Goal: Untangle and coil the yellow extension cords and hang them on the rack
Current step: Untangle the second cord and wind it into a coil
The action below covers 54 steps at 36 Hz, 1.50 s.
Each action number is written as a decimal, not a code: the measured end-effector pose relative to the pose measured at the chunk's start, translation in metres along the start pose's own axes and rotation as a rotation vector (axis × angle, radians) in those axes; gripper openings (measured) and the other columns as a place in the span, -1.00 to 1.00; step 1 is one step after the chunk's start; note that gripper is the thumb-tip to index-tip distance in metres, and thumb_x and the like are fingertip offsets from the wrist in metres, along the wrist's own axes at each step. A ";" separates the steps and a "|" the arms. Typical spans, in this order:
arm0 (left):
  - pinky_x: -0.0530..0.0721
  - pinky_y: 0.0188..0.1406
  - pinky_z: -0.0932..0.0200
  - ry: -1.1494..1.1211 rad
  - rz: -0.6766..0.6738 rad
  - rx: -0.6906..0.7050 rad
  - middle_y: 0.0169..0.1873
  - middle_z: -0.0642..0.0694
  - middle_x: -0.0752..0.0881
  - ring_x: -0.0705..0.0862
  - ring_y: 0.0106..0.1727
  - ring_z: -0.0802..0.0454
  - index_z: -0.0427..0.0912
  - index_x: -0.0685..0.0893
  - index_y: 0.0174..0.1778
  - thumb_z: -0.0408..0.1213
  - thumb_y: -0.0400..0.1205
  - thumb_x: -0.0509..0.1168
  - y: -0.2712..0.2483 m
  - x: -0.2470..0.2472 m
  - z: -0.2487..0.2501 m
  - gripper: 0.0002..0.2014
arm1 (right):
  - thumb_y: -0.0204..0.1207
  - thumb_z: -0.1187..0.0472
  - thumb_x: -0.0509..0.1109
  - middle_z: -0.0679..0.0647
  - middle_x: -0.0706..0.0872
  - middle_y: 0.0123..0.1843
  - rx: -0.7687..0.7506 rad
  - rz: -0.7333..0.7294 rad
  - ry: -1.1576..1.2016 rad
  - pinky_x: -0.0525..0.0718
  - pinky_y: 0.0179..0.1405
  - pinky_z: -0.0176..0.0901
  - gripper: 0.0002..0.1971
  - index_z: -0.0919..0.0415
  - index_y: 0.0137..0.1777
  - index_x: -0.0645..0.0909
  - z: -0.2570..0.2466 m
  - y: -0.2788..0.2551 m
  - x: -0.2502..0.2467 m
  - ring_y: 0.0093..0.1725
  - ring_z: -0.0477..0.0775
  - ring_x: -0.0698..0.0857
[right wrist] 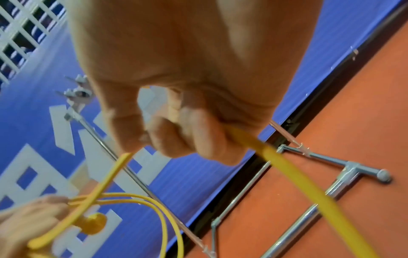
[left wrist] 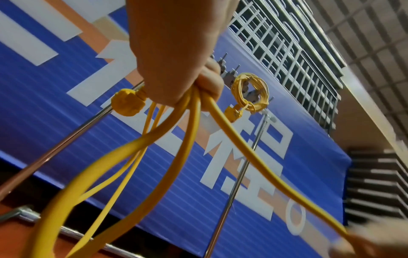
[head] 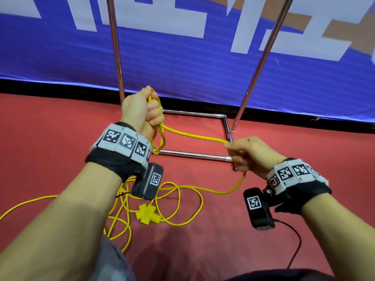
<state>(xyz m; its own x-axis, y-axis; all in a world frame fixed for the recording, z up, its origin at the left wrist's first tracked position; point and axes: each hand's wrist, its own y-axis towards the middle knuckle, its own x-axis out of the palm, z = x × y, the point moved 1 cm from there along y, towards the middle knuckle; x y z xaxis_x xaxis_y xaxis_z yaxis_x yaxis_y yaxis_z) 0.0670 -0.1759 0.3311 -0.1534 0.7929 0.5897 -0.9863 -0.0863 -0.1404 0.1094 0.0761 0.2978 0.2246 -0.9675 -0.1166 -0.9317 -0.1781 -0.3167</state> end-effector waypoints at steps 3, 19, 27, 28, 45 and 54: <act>0.07 -0.76 0.43 0.265 0.033 0.050 -0.77 0.08 0.21 0.14 -0.81 0.20 -0.14 0.39 -0.39 -0.16 0.76 0.13 -0.002 0.006 -0.010 -0.64 | 0.56 0.24 0.30 -0.05 0.32 -0.60 0.020 0.102 0.115 0.07 -0.68 -0.36 -0.66 0.12 -0.47 0.40 -0.010 0.004 0.004 -0.62 -0.10 0.18; 0.28 -0.78 0.39 0.714 -0.135 0.117 -0.79 0.08 0.45 0.31 -0.81 0.22 -0.18 0.59 -0.49 -0.09 0.68 0.30 -0.037 0.047 -0.052 -0.58 | 0.72 0.23 0.16 0.15 0.65 -0.37 -0.218 -0.104 0.211 0.65 -0.13 0.04 -0.79 0.31 -0.05 0.56 -0.031 0.001 0.044 -0.44 0.06 0.63; 0.13 -0.73 0.38 0.477 -0.073 -0.084 -0.54 -0.23 0.44 0.20 -0.78 0.11 -0.36 0.62 -0.28 -0.30 0.55 0.39 -0.034 0.045 -0.063 -0.81 | 0.71 0.06 0.20 0.14 0.65 -0.48 -0.226 -0.137 0.028 0.71 -0.28 -0.01 -0.64 0.28 -0.20 0.61 -0.025 -0.002 0.050 -0.54 0.06 0.60; 0.13 -0.73 0.39 0.453 -0.050 -0.078 -0.56 -0.23 0.44 0.21 -0.79 0.11 -0.37 0.61 -0.30 -0.32 0.55 0.38 -0.033 0.045 -0.063 -0.81 | 0.71 0.03 0.19 0.16 0.66 -0.46 -0.206 -0.152 0.026 0.72 -0.24 0.01 -0.62 0.30 -0.19 0.62 -0.023 -0.002 0.051 -0.51 0.08 0.63; 0.21 -0.78 0.36 0.436 -0.058 -0.058 -0.45 -0.25 0.51 0.31 -0.63 0.05 -0.28 0.66 -0.32 -0.23 0.62 0.38 -0.024 0.038 -0.067 -0.75 | 0.73 0.13 0.19 0.09 0.59 -0.59 -0.334 -0.061 -0.184 0.37 -0.56 -0.21 -0.67 0.30 -0.19 0.60 -0.028 0.004 0.054 -0.68 -0.02 0.41; 0.09 -0.84 0.40 0.216 0.006 -0.013 -0.68 -0.03 0.43 0.16 -0.81 0.23 -0.32 0.52 -0.38 -0.45 0.69 0.21 -0.010 0.031 -0.045 -0.71 | 0.70 0.21 0.18 0.15 0.55 -0.54 -0.116 -0.229 -0.071 0.63 -0.30 -0.11 -0.69 0.31 -0.24 0.57 -0.018 0.002 0.045 -0.41 0.18 0.63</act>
<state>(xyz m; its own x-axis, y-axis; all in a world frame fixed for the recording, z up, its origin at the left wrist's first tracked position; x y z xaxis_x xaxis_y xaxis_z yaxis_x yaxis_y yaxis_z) 0.0749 -0.1233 0.3145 -0.1416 0.9033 0.4050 -0.9843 -0.0849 -0.1549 0.1123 0.0287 0.3091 0.4491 -0.8853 -0.1209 -0.8797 -0.4144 -0.2332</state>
